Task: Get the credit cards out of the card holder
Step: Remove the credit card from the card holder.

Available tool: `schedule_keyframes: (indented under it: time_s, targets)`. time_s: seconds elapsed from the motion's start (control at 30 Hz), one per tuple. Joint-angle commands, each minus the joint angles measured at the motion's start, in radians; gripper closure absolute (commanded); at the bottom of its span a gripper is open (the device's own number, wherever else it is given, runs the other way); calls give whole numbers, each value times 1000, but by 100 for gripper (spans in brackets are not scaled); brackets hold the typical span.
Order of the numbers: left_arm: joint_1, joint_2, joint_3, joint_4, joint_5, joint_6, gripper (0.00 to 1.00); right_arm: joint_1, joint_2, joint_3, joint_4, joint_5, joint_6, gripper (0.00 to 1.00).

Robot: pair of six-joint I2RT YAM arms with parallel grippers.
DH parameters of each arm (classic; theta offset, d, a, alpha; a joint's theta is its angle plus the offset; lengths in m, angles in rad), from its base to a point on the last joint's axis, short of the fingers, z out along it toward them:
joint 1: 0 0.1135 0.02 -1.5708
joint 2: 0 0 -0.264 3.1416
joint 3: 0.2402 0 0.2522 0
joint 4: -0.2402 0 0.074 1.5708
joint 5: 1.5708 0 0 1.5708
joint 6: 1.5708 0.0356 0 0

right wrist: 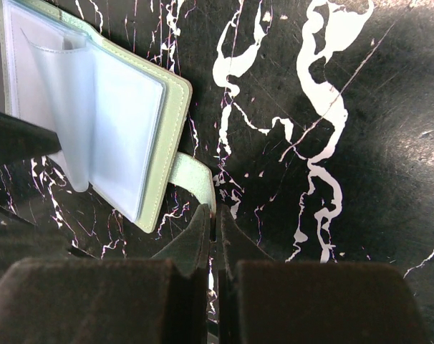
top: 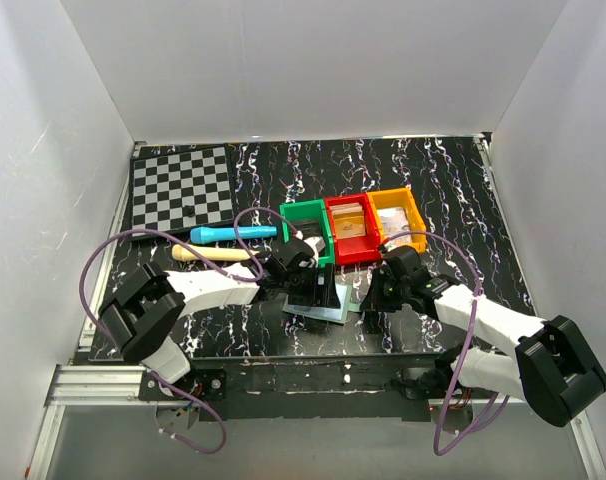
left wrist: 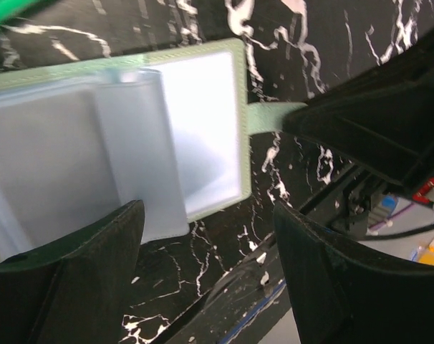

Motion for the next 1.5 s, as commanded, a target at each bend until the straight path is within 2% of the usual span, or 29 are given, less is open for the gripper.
schedule_keyframes:
  time_s: [0.0, 0.2, 0.4, 0.53, 0.67, 1.2, 1.47]
  targets:
    - [-43, -6, 55, 69, 81, 70, 29, 6, -3, 6, -3, -6, -5, 99]
    - [-90, 3, 105, 48, 94, 126, 28, 6, 2, 0, 0, -4, -6, 99]
    - [-65, -202, 0, 7, -107, 72, 24, 6, -9, -2, -3, -5, -9, 99]
    - [4, -264, -67, -35, -156, 12, 23, 6, -12, -2, 0, -7, -9, 99]
    - [52, -236, -87, -76, -164, -6, 23, 6, -11, -2, 0, -9, -12, 99]
    - [52, -101, -49, -99, -169, 20, 23, 6, -12, 5, -6, -10, -15, 99]
    - [46, -93, -63, -60, -138, 28, 23, 4, -8, 3, -3, -10, -15, 99]
